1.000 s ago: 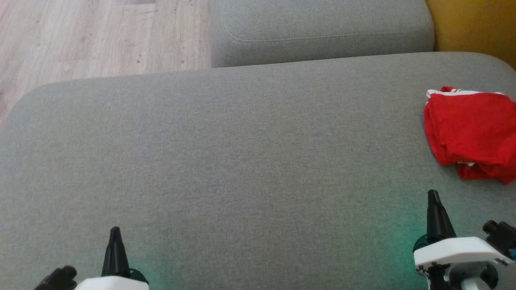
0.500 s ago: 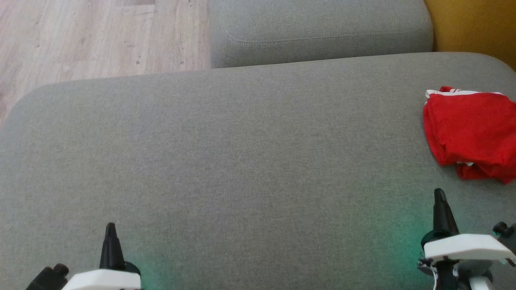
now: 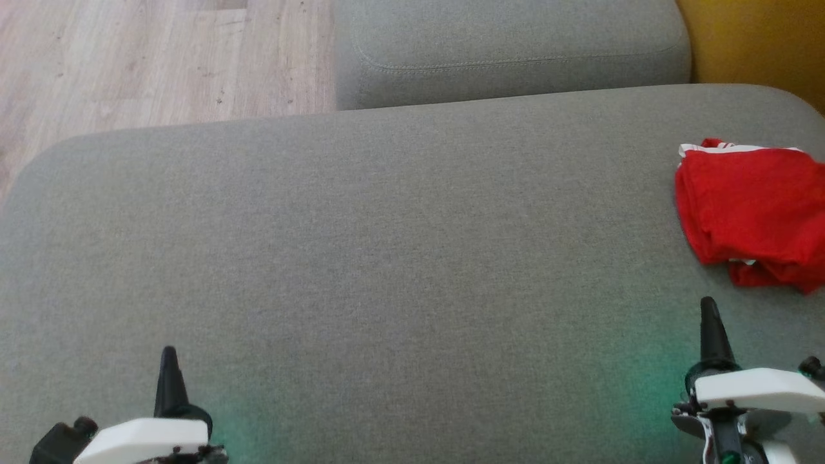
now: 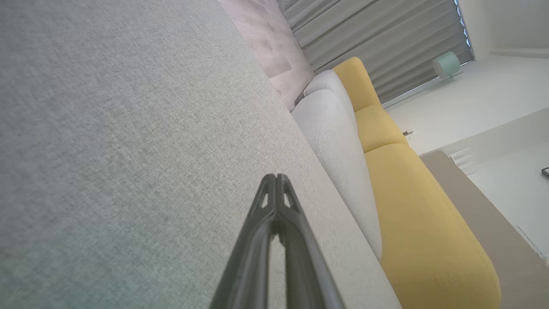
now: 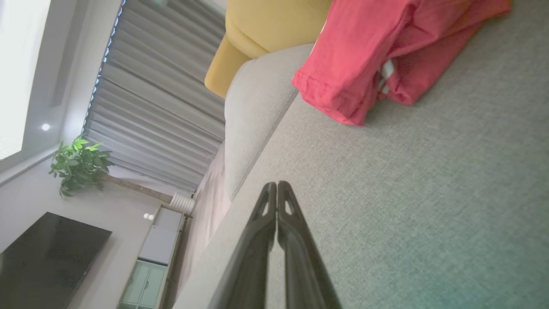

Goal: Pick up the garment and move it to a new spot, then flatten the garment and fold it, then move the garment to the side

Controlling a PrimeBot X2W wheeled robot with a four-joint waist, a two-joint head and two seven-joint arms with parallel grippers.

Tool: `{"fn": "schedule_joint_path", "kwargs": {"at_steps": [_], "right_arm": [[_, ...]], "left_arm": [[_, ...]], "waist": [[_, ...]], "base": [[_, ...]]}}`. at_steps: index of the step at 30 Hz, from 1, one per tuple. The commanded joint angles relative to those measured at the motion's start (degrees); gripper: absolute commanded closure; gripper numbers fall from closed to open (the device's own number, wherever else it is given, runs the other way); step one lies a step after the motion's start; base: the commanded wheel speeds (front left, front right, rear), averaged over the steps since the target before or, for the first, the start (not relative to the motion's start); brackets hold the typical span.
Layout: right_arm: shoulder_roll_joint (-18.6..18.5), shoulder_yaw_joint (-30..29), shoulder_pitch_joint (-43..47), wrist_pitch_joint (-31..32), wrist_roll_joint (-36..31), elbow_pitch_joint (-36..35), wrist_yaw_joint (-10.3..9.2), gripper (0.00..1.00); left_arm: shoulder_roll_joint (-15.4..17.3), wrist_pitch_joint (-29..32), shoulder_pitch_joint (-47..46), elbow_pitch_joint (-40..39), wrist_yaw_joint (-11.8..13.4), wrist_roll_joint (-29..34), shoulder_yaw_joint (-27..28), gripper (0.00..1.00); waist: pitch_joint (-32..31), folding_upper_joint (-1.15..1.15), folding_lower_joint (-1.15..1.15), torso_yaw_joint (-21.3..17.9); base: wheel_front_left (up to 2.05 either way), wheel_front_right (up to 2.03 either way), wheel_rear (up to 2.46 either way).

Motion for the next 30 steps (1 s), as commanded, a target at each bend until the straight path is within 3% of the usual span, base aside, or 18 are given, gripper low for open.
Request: {"fn": "schedule_joint_path", "kwargs": {"at_steps": [1, 30], "right_arm": [[-0.5, 0.5, -3.3, 0.3, 1.6, -2.2, 0.27, 1.0], [-0.6, -1.2, -5.3, 5.1, 23.1, -2.9, 0.36, 1.0]], "left_arm": [[0.1, 0.3, -3.0, -2.1, -0.5, -1.3, 1.6, 1.0], [0.1, 5.2, -6.1, -2.7, -0.7, -20.2, 3.9, 1.0]], "waist": [[0.0, 0.0, 0.0, 0.0], [-0.2, 0.0, 0.0, -0.2]], "base": [[0.0, 0.0, 0.0], [0.0, 0.0, 0.0]]}}
